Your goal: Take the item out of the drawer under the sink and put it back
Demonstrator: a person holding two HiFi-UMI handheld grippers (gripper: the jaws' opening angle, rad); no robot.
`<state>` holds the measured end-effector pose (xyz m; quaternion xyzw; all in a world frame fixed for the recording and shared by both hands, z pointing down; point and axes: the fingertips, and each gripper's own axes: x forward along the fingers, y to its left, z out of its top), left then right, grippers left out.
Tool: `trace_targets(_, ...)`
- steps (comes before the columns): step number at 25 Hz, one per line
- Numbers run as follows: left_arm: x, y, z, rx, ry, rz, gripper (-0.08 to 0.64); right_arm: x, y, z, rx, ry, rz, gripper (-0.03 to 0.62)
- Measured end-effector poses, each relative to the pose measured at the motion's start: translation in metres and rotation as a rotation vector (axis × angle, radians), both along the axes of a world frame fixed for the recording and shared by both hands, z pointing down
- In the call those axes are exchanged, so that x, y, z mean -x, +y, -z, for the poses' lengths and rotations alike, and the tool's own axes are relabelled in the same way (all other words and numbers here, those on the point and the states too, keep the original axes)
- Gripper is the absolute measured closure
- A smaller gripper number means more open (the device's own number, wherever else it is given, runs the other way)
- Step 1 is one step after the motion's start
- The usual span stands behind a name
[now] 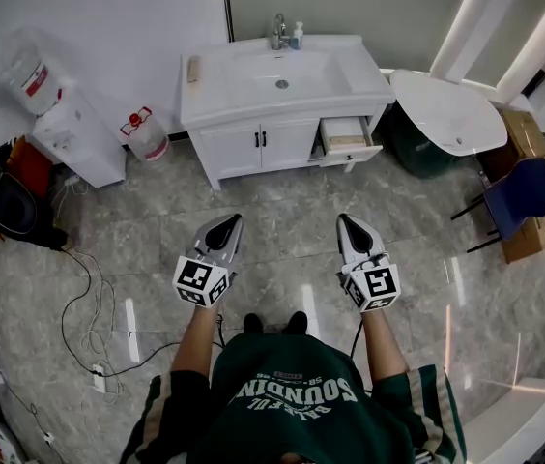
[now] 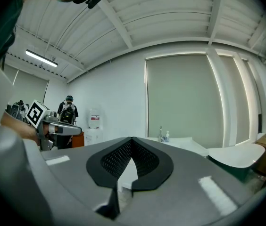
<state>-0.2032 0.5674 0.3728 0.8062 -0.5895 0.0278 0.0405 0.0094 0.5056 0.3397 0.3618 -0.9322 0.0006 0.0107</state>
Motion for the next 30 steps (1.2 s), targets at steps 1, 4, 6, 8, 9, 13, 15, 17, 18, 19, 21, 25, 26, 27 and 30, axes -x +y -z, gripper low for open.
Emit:
trace_targets(1,-0.004,-0.002,0.000,0.002,0.002,0.000,0.511,-0.003,-0.002,-0.001,0.002,0.000,0.001,0.591)
trace_targets(4,-0.017,-0.008,-0.003,0.012,0.007,0.001,0.511,-0.015,-0.008,-0.003,0.004,0.000,0.005,0.591)
trace_targets(6,-0.027,-0.013,-0.005,0.017,0.007,0.003,0.511,-0.023,-0.013,-0.004,0.011,-0.003,0.011,0.591)
trace_targets(8,-0.036,-0.019,-0.008,0.019,0.005,0.008,0.511,-0.032,-0.019,-0.006,0.014,-0.004,0.021,0.591)
trace_targets(9,-0.040,-0.023,-0.010,0.019,0.005,0.011,0.511,-0.036,-0.023,-0.007,0.012,-0.004,0.026,0.591)
trace_targets(13,-0.056,-0.035,-0.015,0.025,0.021,0.024,0.511,-0.052,-0.035,-0.012,0.016,0.002,0.039,0.591)
trace_targets(15,-0.063,-0.042,-0.018,0.033,0.027,0.024,0.511,-0.059,-0.041,-0.016,0.024,0.006,0.038,0.591)
trace_targets(17,-0.069,-0.052,-0.020,0.038,0.028,0.014,0.511,-0.065,-0.049,-0.020,0.031,0.007,0.033,0.591)
trace_targets(18,-0.071,-0.058,-0.022,0.040,0.028,0.007,0.511,-0.066,-0.053,-0.023,0.035,0.007,0.031,0.591)
trace_targets(19,-0.073,-0.063,-0.024,0.042,0.028,0.001,0.511,-0.067,-0.058,-0.026,0.038,0.008,0.029,0.591)
trace_targets(21,-0.078,-0.075,-0.028,0.044,0.030,-0.009,0.511,-0.069,-0.067,-0.030,0.044,0.013,0.026,0.591)
trace_targets(25,-0.078,-0.112,-0.032,0.040,0.028,-0.030,0.511,-0.065,-0.095,-0.032,0.036,0.015,0.018,0.591)
trace_targets(26,-0.078,-0.122,-0.035,0.041,0.029,-0.038,0.511,-0.063,-0.103,-0.034,0.035,0.016,0.014,0.591)
trace_targets(27,-0.077,-0.134,-0.040,0.044,0.032,-0.045,0.511,-0.061,-0.112,-0.037,0.035,0.018,0.010,0.591)
trace_targets(30,-0.071,-0.174,-0.054,0.054,0.044,-0.066,0.511,-0.048,-0.147,-0.045,0.036,0.024,0.002,0.591)
